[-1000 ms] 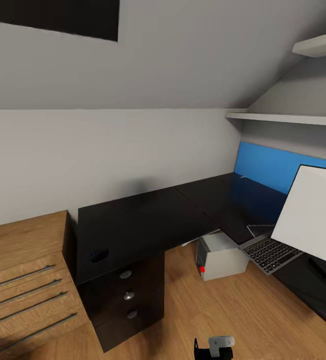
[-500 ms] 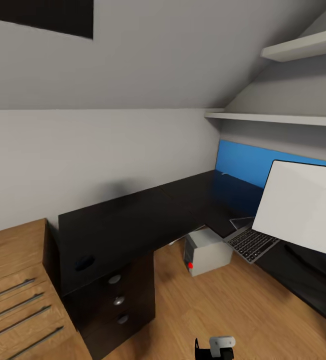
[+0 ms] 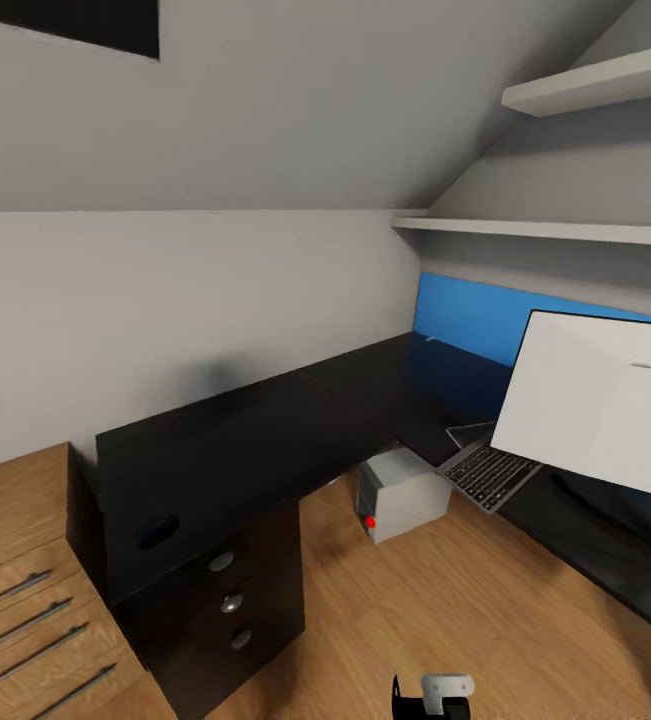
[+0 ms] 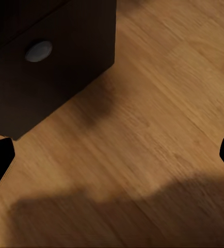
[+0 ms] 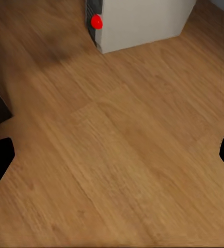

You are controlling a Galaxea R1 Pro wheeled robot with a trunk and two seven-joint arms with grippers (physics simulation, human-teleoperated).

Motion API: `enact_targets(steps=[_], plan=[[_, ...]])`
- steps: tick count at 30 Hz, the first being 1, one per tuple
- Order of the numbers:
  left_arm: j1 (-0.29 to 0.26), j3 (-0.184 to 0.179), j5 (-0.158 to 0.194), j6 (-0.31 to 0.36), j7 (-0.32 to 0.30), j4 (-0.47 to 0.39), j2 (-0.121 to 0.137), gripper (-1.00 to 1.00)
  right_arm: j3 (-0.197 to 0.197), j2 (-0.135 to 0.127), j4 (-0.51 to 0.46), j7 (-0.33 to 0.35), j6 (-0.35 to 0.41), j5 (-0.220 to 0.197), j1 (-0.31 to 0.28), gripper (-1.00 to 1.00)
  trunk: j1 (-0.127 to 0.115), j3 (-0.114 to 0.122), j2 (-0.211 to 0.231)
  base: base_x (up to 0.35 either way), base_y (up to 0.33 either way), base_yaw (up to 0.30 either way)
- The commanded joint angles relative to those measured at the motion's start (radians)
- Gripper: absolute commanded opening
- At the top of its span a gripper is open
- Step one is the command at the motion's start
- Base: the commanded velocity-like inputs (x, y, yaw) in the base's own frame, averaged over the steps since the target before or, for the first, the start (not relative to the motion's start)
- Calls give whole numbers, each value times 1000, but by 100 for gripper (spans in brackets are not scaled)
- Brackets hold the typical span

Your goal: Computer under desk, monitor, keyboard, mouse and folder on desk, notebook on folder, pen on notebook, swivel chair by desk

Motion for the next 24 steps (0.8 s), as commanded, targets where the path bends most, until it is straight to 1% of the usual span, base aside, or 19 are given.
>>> enact_targets(steps=[1, 4, 8, 21, 24], plan=[[-1, -8, 11, -7, 8, 1, 1, 100, -3, -1, 2, -8, -2, 10, -1, 100, 0, -1, -1, 0, 284, -237], [-1, -8, 11, -12, 7, 1, 1, 100, -4, -3, 2, -8, -2, 10, -1, 100, 0, -2, -1, 0, 244, -255], [-1, -8, 11, -14, 7, 2, 1, 100, -4, -5, 2, -8, -3, 9, -1, 100, 0, -3, -1, 0, 96, -273], [-1, -7, 11, -15, 8, 2, 2, 100, -7, -9, 2, -8, -3, 9, -1, 100, 0, -3, -1, 0, 13, -285], [-1, -8, 11, -15, 8, 2, 2, 100, -7, -9, 2, -8, -3, -2, -1, 100, 0, -3, -1, 0, 1, -287]])
